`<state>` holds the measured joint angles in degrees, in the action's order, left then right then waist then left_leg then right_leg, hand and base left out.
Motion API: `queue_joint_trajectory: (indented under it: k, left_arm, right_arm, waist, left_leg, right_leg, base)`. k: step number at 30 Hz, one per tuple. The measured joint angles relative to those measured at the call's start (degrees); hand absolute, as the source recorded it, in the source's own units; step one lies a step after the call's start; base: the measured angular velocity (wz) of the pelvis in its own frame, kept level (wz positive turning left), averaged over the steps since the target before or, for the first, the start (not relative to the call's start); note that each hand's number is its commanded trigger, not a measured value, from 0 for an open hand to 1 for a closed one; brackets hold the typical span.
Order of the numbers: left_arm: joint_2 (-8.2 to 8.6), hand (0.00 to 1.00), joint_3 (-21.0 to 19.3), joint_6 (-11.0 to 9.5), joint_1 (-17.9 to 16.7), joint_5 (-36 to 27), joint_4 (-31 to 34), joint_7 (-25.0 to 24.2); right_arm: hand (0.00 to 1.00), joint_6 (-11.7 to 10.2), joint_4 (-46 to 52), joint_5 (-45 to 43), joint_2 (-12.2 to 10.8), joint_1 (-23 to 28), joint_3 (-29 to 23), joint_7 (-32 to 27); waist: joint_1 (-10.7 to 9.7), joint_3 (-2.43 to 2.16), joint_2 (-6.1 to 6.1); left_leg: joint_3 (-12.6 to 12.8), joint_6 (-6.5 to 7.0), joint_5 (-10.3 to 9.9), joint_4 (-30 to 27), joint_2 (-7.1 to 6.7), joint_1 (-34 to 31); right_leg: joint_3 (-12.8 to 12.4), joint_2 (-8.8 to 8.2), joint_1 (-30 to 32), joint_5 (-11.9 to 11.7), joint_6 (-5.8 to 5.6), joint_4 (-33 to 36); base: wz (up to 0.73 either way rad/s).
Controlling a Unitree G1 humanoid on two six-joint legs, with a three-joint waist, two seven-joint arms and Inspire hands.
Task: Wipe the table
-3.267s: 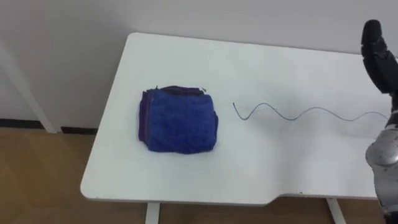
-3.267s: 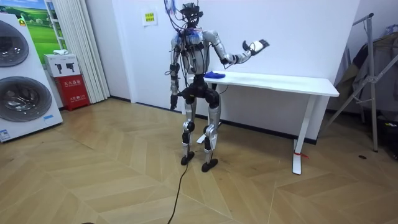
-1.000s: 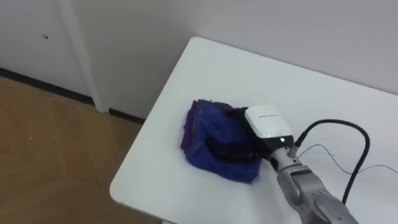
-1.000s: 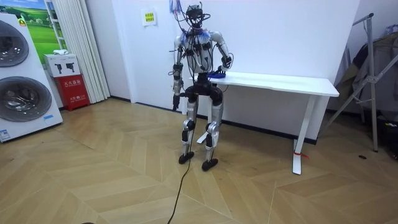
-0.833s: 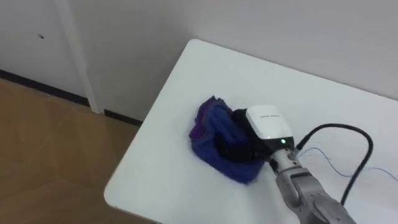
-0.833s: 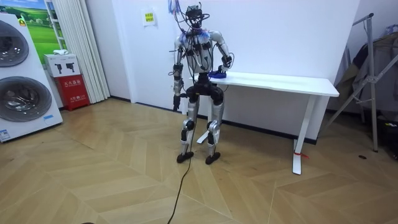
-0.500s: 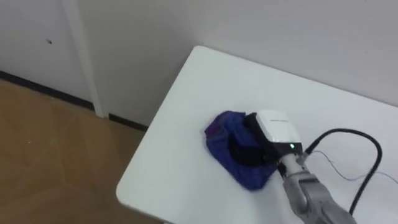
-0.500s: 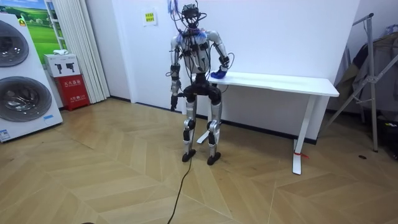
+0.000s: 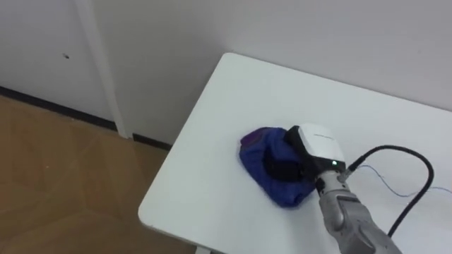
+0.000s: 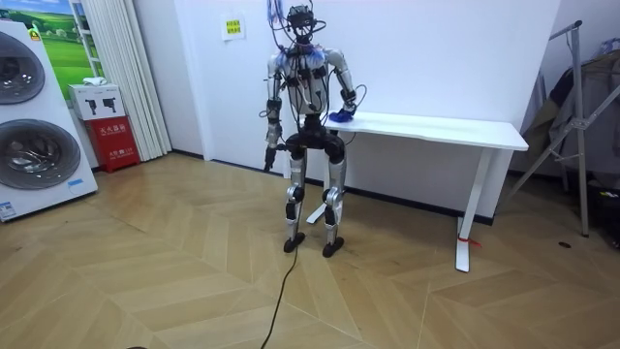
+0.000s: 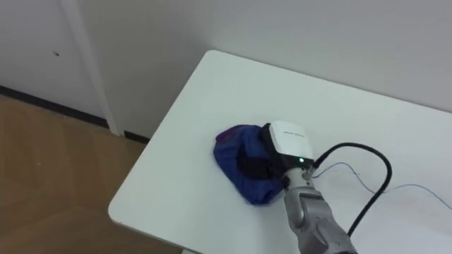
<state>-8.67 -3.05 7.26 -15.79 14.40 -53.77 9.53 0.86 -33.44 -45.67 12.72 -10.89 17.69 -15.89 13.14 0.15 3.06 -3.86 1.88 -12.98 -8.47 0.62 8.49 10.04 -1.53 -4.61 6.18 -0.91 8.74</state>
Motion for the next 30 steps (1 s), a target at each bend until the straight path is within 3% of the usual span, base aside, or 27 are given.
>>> queue_joint_trajectory:
  k: [2,5,7,11,13,18,26,29,30]
  left_arm:
    - [-0.05,0.0,-0.2,0.1,-0.2,-0.3,0.8,-0.2]
    - [-0.2,0.0,-1.7,0.1,-1.3,-0.1,1.1,-0.2]
    - [-0.83,0.0,-3.6,0.1,-2.5,-0.1,1.1,-0.2]
    - [-1.03,0.0,-7.6,0.2,-3.9,0.3,0.8,-0.1]
    - [-1.07,0.0,-10.1,0.1,-4.0,1.0,0.5,0.0]
    - [-1.25,0.0,-13.2,-0.2,-3.5,1.5,0.5,0.1]
    - [-1.13,0.0,-12.7,-1.1,-2.1,0.8,0.5,0.9]
    - [-1.08,0.0,-10.8,-1.4,-1.6,-0.4,0.1,1.2]
    - [-1.0,0.0,-9.8,-1.6,-1.4,-0.7,-0.5,1.2]
  right_arm:
    - [1.0,-0.5,-2.6,2.6,0.5,-1.2,-1.9,0.2]
    - [1.0,-3.4,-7.5,5.0,1.8,-1.3,-7.1,-1.5]
    - [1.0,-5.5,-11.1,6.1,2.4,-0.1,-12.0,-2.8]
    - [1.0,-7.3,-15.2,7.2,3.8,3.3,-19.5,-6.0]
    - [1.0,-7.9,-19.7,7.0,4.8,4.4,-25.5,-7.6]
    - [1.0,-7.9,-24.3,7.6,6.7,8.6,-32.0,-10.7]
    - [1.0,-6.8,-23.8,8.4,7.6,12.0,-35.0,-11.3]
    - [1.0,-3.7,-20.8,6.6,7.5,11.2,-33.3,-10.1]
    - [1.0,-1.9,-18.8,5.9,7.5,10.7,-32.0,-9.0]
  waist:
    - [0.1,0.01,-0.02]
    - [-0.3,0.0,-0.03]
    - [-2.2,-0.07,0.03]
    - [-3.8,-0.19,0.03]
    - [-5.6,-0.48,0.13]
    - [-7.5,-1.27,1.39]
    - [-9.7,-1.21,1.54]
    - [-8.9,-1.21,1.27]
    - [-7.6,-1.07,0.99]
  left_leg:
    - [-0.1,0.01,0.0,0.0,-0.04,-0.3]
    - [-0.9,0.01,0.0,-0.6,-0.14,-0.7]
    - [-1.6,0.02,0.0,-1.1,-0.23,-0.8]
    - [-1.4,0.03,0.0,-1.0,-0.37,0.4]
    - [-1.1,0.26,-0.1,-0.6,-0.47,1.2]
    - [-0.2,0.34,-0.2,-0.6,-0.52,1.8]
    - [0.4,0.36,-0.2,-0.3,-0.42,2.8]
    - [0.8,0.35,-0.2,-0.4,-0.43,2.8]
    - [2.1,0.29,-0.2,-0.2,-0.17,3.2]
  right_leg:
    - [0.6,-0.2,0.1,0.0,-0.03,0.0]
    - [2.2,-0.44,0.0,0.1,-0.08,-0.2]
    - [3.4,-0.68,-0.8,0.2,-0.24,-0.2]
    - [4.7,-1.29,-2.3,0.5,-0.66,-0.8]
    - [4.6,-1.53,-3.3,0.7,-0.97,-0.9]
    - [4.2,-1.24,-3.8,0.7,-0.97,-0.7]
    - [3.8,-1.12,-4.2,0.8,-0.74,-0.1]
    - [3.0,-0.99,-3.8,0.8,-0.64,0.1]
    - [2.0,-0.73,-3.3,0.7,-0.41,0.5]
  base:
    - [0.16]
    - [0.19]
    - [0.31]
    - [0.16]
    - [0.13]
    - [-0.06]
    - [-0.07]
    - [-0.18]
    - [-0.49]
